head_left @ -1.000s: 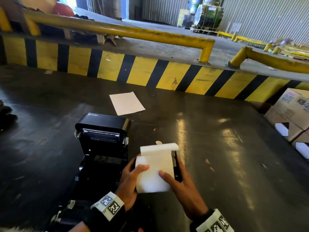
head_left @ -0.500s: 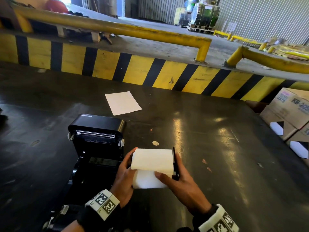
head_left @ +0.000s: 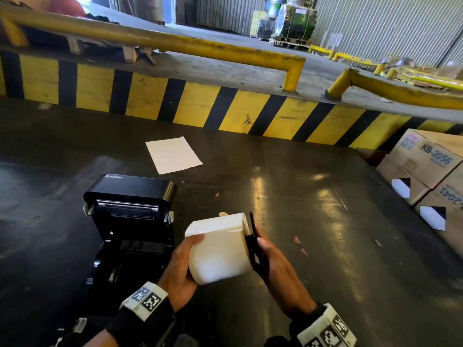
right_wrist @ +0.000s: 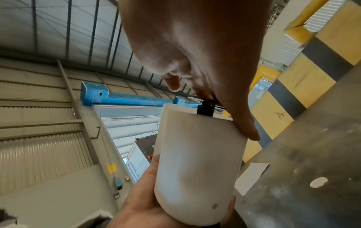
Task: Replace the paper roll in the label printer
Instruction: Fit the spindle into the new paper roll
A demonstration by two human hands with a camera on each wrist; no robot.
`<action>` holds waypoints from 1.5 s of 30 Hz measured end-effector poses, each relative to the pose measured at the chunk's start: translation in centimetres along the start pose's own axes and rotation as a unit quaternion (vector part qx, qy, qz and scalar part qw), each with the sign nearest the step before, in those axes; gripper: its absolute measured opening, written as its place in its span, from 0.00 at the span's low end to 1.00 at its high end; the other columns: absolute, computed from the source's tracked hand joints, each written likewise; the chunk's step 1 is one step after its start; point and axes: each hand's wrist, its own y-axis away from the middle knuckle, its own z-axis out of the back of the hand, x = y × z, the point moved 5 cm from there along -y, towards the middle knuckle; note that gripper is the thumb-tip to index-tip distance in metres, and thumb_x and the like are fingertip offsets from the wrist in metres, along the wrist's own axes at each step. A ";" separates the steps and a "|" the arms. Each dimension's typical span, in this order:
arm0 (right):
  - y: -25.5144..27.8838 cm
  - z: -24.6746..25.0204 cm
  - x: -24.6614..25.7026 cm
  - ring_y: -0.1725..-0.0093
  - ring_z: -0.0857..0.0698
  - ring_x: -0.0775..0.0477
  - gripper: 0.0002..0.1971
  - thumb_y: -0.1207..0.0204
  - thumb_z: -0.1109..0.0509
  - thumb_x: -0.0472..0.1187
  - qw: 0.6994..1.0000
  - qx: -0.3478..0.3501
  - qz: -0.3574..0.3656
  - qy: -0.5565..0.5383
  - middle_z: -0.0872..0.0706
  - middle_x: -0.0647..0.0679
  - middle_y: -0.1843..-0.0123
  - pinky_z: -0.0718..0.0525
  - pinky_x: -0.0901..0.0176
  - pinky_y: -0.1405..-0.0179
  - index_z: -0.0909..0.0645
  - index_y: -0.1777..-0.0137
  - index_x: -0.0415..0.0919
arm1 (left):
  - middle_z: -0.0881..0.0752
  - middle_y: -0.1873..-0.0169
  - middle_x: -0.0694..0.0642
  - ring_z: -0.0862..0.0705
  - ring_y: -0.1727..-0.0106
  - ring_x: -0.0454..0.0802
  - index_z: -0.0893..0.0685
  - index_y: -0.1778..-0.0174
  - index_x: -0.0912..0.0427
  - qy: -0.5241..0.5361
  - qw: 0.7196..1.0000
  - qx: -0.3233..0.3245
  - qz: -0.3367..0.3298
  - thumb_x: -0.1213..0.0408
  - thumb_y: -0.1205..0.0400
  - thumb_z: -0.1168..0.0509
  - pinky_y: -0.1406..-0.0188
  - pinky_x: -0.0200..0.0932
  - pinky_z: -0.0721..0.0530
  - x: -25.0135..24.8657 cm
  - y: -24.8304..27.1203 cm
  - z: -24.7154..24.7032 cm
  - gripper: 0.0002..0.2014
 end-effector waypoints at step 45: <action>2.9 0.4 -0.8 0.39 0.13 0.49 0.24 0.33 0.28 0.44 0.974 -0.179 0.018 -0.137 0.10 0.47 0.40 0.19 0.40 0.33 0.17 0.35 0.41 | 0.07 0.60 0.50 0.09 0.60 0.43 0.13 0.50 0.53 -0.030 0.985 0.079 -0.150 0.37 0.65 0.18 0.73 0.39 0.12 -1.8 2.6 -1.8 0.46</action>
